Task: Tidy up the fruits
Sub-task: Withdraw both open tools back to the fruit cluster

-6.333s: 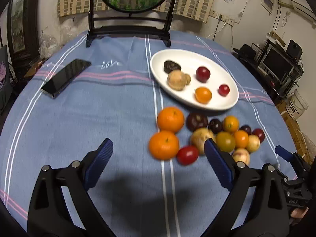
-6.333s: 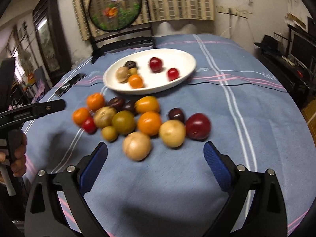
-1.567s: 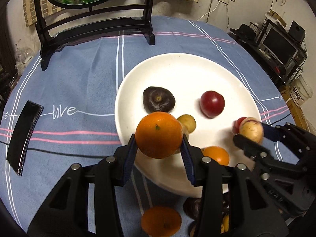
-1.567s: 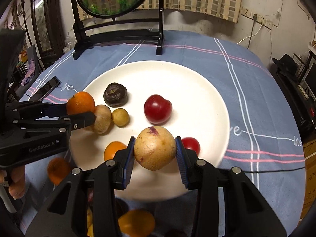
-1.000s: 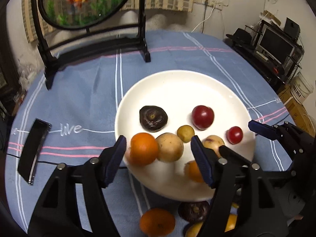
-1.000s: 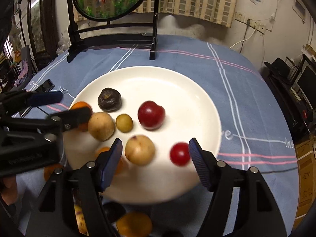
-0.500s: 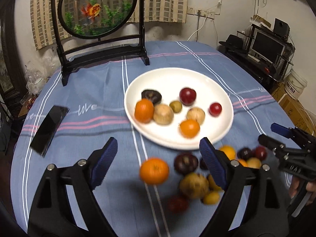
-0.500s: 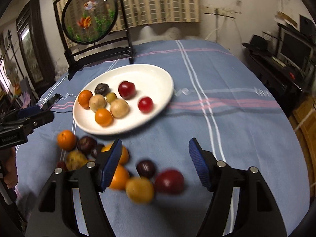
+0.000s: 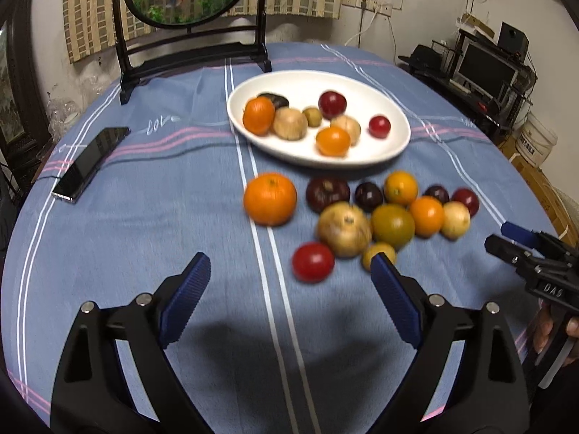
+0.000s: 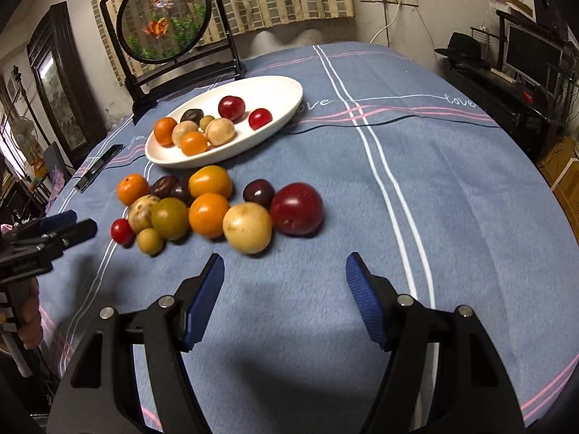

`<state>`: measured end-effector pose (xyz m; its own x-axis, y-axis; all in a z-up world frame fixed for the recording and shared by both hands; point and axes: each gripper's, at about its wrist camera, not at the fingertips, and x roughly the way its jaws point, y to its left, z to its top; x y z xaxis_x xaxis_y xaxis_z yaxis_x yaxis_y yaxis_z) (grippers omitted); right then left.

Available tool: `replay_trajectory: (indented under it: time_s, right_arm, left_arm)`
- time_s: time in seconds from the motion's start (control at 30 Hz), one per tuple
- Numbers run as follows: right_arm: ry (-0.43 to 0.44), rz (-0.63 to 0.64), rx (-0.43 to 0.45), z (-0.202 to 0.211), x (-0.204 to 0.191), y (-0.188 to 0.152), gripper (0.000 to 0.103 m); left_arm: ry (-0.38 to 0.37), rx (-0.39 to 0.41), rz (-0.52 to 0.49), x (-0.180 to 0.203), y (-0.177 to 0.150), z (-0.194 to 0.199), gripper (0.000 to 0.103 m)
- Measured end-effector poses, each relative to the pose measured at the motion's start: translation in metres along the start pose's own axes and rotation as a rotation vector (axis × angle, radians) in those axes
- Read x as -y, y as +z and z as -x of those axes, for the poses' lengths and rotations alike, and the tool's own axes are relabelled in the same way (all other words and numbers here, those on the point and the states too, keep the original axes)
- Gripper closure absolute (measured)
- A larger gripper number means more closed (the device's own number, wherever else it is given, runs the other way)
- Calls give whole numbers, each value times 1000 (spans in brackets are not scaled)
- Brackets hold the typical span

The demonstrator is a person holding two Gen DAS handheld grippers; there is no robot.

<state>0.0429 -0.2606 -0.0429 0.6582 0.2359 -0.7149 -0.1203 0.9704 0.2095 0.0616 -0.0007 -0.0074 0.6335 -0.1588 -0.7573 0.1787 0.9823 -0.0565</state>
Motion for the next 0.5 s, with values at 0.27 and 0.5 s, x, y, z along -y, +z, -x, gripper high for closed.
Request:
replay_trajectory:
  time_s: [0.27,0.5]
  right_arm:
    - [14,0,-21,-4,-3,-7,33]
    - [16,8,-36,-9,-6,-7,33]
  left_arm:
    - [8,-38,-9,-3,-9,-13,11]
    - [3,-68,-18,-1,-11,-27,11]
